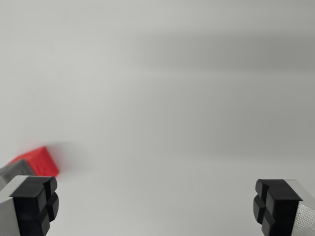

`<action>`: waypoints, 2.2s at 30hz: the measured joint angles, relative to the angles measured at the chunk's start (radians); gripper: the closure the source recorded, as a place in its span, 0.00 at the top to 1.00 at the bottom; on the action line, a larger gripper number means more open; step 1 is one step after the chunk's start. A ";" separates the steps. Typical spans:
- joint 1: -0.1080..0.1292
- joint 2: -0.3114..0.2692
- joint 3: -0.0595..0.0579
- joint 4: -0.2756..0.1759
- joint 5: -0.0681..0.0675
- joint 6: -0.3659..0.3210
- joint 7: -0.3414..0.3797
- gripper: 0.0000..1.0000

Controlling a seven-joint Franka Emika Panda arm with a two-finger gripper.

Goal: Destack cube

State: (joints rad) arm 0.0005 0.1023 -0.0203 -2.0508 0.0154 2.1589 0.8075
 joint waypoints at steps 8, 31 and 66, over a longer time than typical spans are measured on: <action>0.018 -0.019 0.014 -0.052 -0.002 0.031 -0.005 1.00; 0.086 -0.065 0.066 -0.208 -0.007 0.138 -0.014 1.00; 0.220 -0.061 0.173 -0.382 -0.019 0.312 -0.001 1.00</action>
State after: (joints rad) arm 0.2207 0.0415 0.1529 -2.4326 -0.0041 2.4711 0.8062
